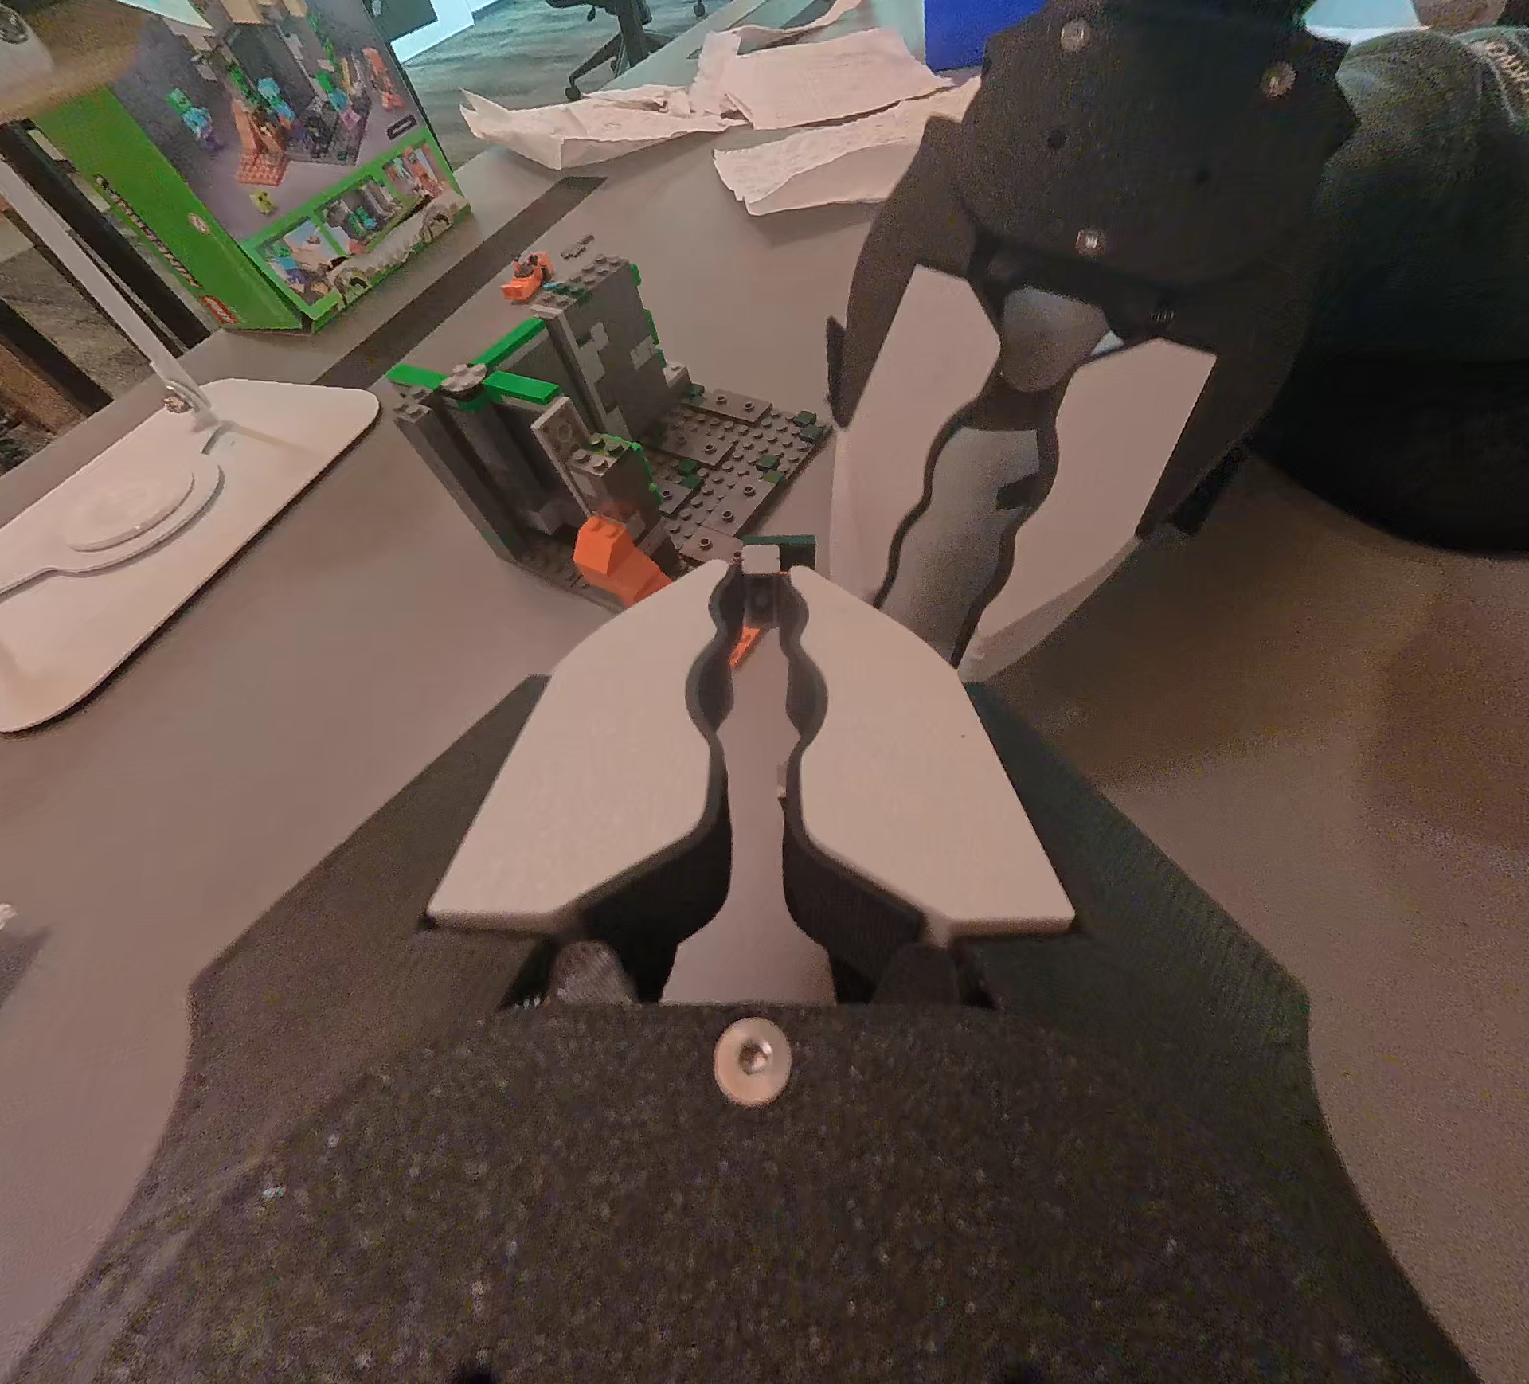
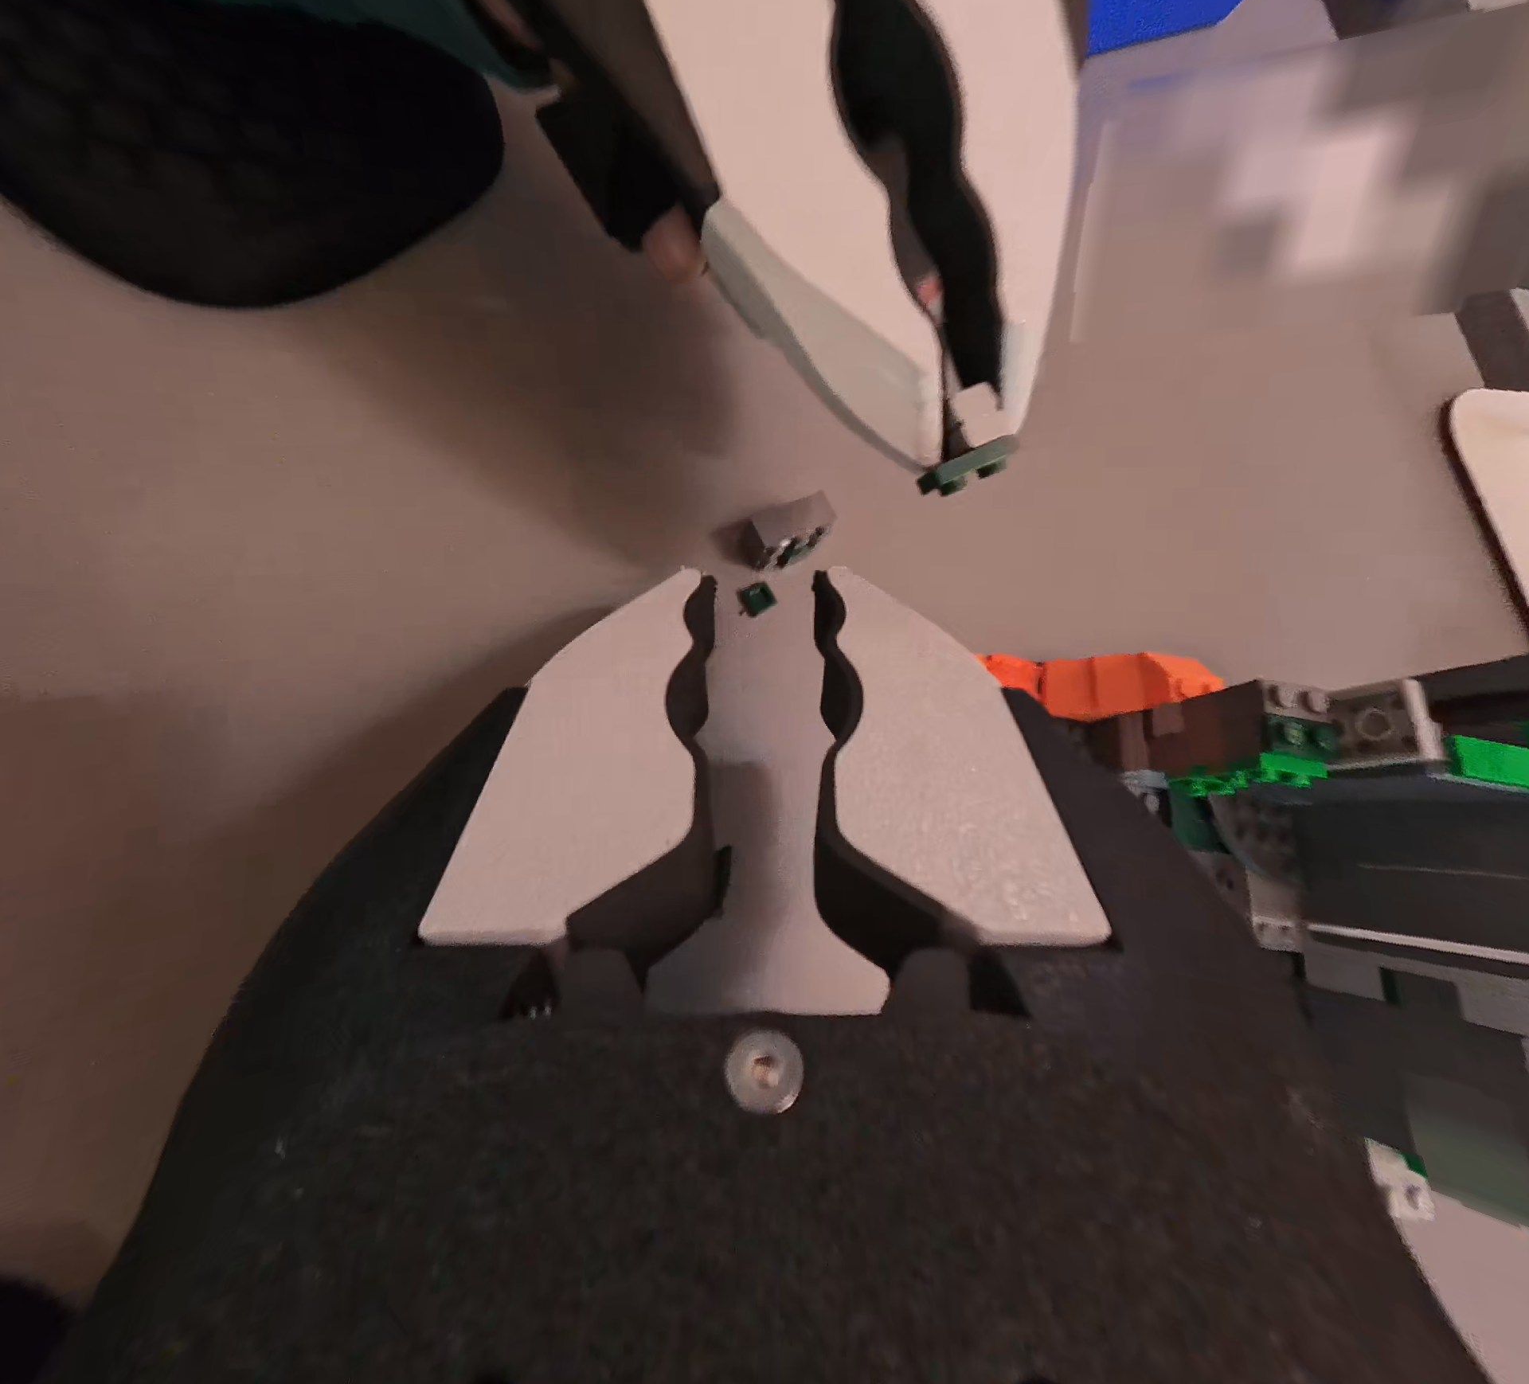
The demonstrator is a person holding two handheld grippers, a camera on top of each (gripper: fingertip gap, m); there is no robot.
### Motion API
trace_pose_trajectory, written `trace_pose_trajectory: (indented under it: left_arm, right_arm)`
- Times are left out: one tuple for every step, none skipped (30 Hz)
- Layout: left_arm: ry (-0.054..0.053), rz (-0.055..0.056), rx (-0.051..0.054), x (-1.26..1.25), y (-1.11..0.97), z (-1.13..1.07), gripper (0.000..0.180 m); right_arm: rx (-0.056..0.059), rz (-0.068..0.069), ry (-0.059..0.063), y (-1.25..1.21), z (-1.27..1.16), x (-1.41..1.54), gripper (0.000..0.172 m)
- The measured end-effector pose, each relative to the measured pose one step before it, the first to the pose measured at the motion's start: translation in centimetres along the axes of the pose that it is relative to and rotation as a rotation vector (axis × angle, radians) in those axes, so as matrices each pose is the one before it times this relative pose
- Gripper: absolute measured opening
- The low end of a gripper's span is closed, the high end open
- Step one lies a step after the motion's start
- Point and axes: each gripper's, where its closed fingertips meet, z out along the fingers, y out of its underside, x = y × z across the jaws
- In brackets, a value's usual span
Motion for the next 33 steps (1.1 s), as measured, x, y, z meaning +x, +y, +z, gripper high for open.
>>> trace_pose_trajectory:
  left_arm:
    - [-0.0009,-0.0002,-0.0009,-0.037,0.032,0.009,0.008]
    - [-0.0024,0.0011,-0.0013,-0.051,0.029,-0.008,0.008]
    - [-0.0020,0.0027,0.0004,-0.015,-0.006,-0.007,0.008]
    - [-0.0014,0.0021,0.0026,-0.003,-0.050,-0.011,0.008]
    - [-0.0016,0.0028,0.0024,0.017,-0.053,-0.009,0.008]
    - [-0.0026,0.0052,0.0006,0.010,-0.036,0.012,0.008]
    - [-0.0020,0.0095,0.0028,0.057,-0.059,0.006,0.008]
    - [0.0024,0.0141,0.0062,0.130,-0.111,-0.008,0.008]
    - [0.0048,0.0138,0.0041,0.182,-0.079,0.007,0.008]
    - [-0.0045,0.0145,-0.0037,0.034,0.038,0.030,0.008]
    - [0.0011,0.0163,-0.0006,0.085,0.015,0.002,0.008]
    - [0.0028,0.0136,0.0015,0.085,-0.023,-0.024,0.008]
    - [0.0058,0.0140,0.0037,0.152,-0.063,-0.034,0.008]
    - [0.0097,0.0167,0.0037,0.218,-0.068,-0.019,0.008]
    - [0.0075,0.0166,0.0026,0.231,-0.080,0.003,0.008]
    - [0.0024,0.0153,-0.0045,0.184,0.010,0.064,0.008]
    - [-0.0038,0.0158,-0.0080,0.093,0.065,0.064,0.008]
    - [-0.0092,0.0140,-0.0099,-0.023,0.120,0.065,0.008]
    - [-0.0015,0.0056,-0.0043,0.018,0.060,0.030,0.008]
    - [-0.0022,-0.0055,-0.0006,-0.081,0.029,-0.001,0.008]
    - [-0.0064,-0.0087,-0.0010,-0.195,0.031,-0.034,0.008]
    - [-0.0066,-0.0099,-0.0037,-0.221,0.090,-0.031,0.008]
    - [-0.0041,-0.0067,-0.0065,-0.168,0.149,-0.008,0.008]
    - [-0.0023,0.0004,-0.0024,-0.052,0.091,0.019,0.008]
    - [-0.0016,0.0017,-0.0002,0.003,0.023,0.029,0.008]
    - [-0.0002,0.0008,-0.0018,0.039,0.022,0.036,0.008]
    - [0.0007,0.0025,-0.0039,0.043,0.049,0.045,0.008]
    - [0.0049,0.0038,0.0002,0.119,0.002,0.031,0.008]
    - [-0.0019,0.0039,0.0016,0.026,-0.017,0.017,0.008]
    - [-0.0014,0.0031,0.0005,0.010,-0.010,0.023,0.007]
    - [0.0045,0.0011,0.0015,0.089,-0.035,0.015,0.008]
    - [0.0077,0.0026,0.0037,0.171,-0.077,0.017,0.008]
    - [0.0154,0.0050,0.0108,0.345,-0.181,0.041,0.008]
  right_arm:
    - [0.0276,0.0165,0.0104,-0.467,-0.285,0.291,0.026]
    - [0.0309,0.0177,0.0119,-0.508,-0.268,0.301,0.026]
    - [0.0354,0.0200,0.0169,-0.547,-0.257,0.389,0.026]
    - [0.0337,0.0234,0.0093,-0.487,-0.234,0.299,0.026]
    - [0.0275,0.0267,-0.0008,-0.408,-0.201,0.170,0.026]
    - [0.0240,0.0236,-0.0035,-0.349,-0.157,0.094,0.025]
    - [0.0175,0.0181,-0.0084,-0.259,-0.112,-0.022,0.025]
    - [0.0019,0.0114,-0.0063,-0.018,-0.031,-0.011,0.025]
    - [0.0030,0.0092,-0.0041,-0.002,0.014,-0.012,0.025]
    - [0.0013,0.0068,-0.0049,0.023,-0.007,-0.015,0.025]
    - [0.0004,0.0041,-0.0101,0.047,-0.019,-0.064,0.024]
    - [0.0031,0.0079,-0.0075,-0.013,-0.037,-0.026,0.023]
    - [0.0038,0.0079,-0.0034,-0.041,-0.019,0.019,0.023]
    - [0.0011,0.0013,0.0016,-0.003,-0.011,0.050,0.021]
    - [0.0000,-0.0032,0.0060,0.011,-0.005,0.070,0.019]
    - [-0.0030,-0.0049,0.0036,0.050,0.018,0.031,0.017]
    - [-0.0086,-0.0051,0.0028,0.149,0.035,0.009,0.016]
    - [-0.0075,-0.0049,0.0017,0.134,0.022,0.014,0.016]
    - [-0.0052,-0.0022,-0.0019,0.091,-0.015,-0.001,0.016]
    - [-0.0008,0.0021,-0.0029,0.014,-0.028,-0.013,0.016]
    - [0.0027,0.0030,-0.0057,-0.039,-0.052,-0.034,0.017]
    - [0.0018,0.0030,-0.0103,-0.034,-0.028,-0.115,0.020]
    - [0.0017,0.0041,-0.0045,-0.040,-0.011,-0.026,0.023]
    - [0.0049,0.0020,-0.0050,-0.080,-0.020,-0.068,0.026]
    - [0.0036,0.0002,-0.0087,-0.062,0.008,-0.144,0.028]
    - [-0.0033,-0.0014,-0.0037,0.026,0.027,-0.086,0.030]
    - [-0.0040,-0.0026,-0.0013,0.048,0.040,-0.057,0.032]
    - [-0.0015,0.0002,0.0019,0.024,0.025,0.014,0.033]
    - [0.0013,0.0035,-0.0025,-0.005,-0.010,-0.019,0.034]
    - [0.0011,0.0061,-0.0074,-0.014,-0.031,-0.061,0.035]
    - [0.0000,0.0079,-0.0032,-0.011,-0.036,0.021,0.035]
    - [-0.0006,0.0045,0.0004,-0.002,-0.003,0.044,0.036]
    - [-0.0019,-0.0003,0.0046,0.020,0.040,0.054,0.035]
